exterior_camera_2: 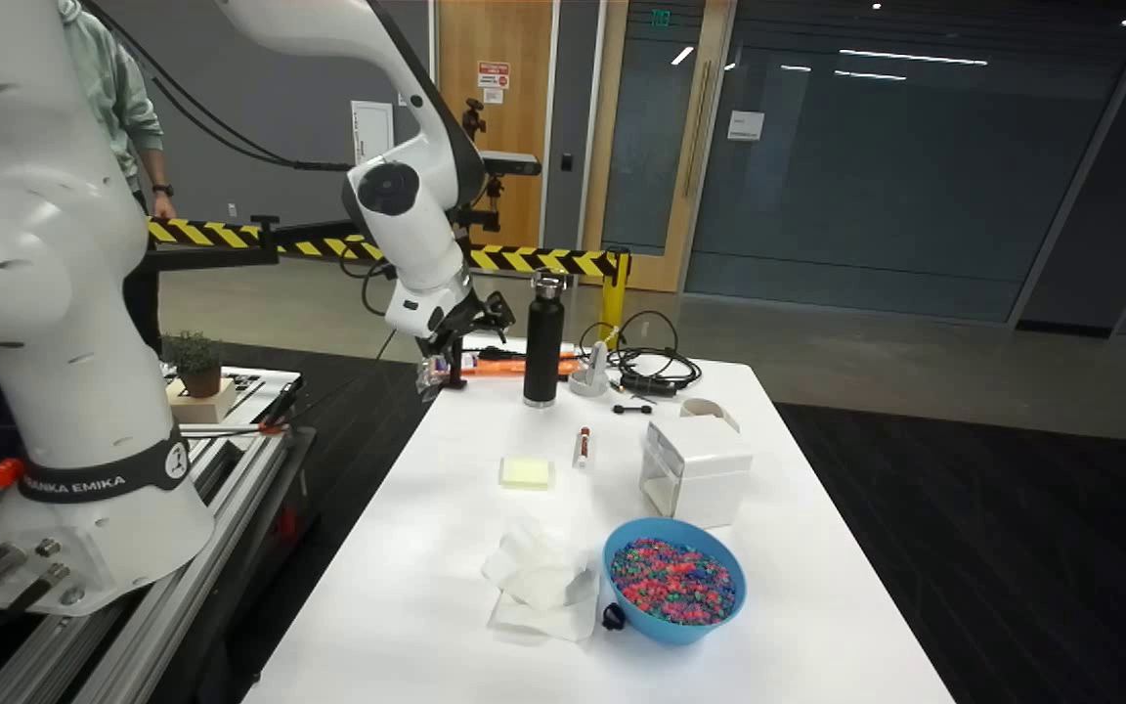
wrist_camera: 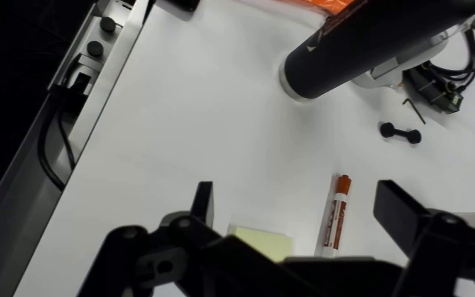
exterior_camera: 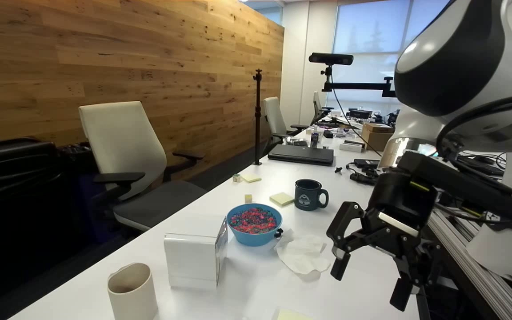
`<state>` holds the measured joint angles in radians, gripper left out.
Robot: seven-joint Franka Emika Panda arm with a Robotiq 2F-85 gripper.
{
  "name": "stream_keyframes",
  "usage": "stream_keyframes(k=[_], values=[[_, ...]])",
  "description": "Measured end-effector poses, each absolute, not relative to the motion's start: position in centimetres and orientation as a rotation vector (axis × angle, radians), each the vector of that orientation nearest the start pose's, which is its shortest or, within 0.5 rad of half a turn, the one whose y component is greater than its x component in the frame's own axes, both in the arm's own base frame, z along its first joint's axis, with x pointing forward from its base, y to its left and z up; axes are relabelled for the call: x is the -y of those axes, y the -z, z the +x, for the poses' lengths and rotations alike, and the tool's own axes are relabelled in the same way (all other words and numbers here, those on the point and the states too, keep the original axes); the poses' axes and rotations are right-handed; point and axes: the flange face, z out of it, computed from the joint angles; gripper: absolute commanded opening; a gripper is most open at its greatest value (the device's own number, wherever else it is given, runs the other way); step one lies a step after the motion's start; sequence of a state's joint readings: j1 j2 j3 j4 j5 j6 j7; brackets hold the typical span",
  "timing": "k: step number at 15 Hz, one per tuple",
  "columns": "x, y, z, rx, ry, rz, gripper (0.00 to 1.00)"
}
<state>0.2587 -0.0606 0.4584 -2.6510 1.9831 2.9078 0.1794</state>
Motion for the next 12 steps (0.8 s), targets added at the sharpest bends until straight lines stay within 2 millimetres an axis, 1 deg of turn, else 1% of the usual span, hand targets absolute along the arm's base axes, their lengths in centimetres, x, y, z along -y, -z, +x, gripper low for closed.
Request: stream_keyframes(k=[3, 5, 7, 9, 12], values=[[-20.9, -26.8, 34.6, -1.551, -0.066, -1.836, 1.00], [-21.3, -28.2, 36.5, -1.533, -0.013, -1.777, 1.00], [-21.2, -29.3, 38.6, -1.518, 0.054, -1.730, 1.00], [-20.1, -30.1, 41.1, -1.503, 0.132, -1.693, 1.00], [-17.6, -30.5, 44.8, -1.485, 0.252, -1.660, 1.00]])
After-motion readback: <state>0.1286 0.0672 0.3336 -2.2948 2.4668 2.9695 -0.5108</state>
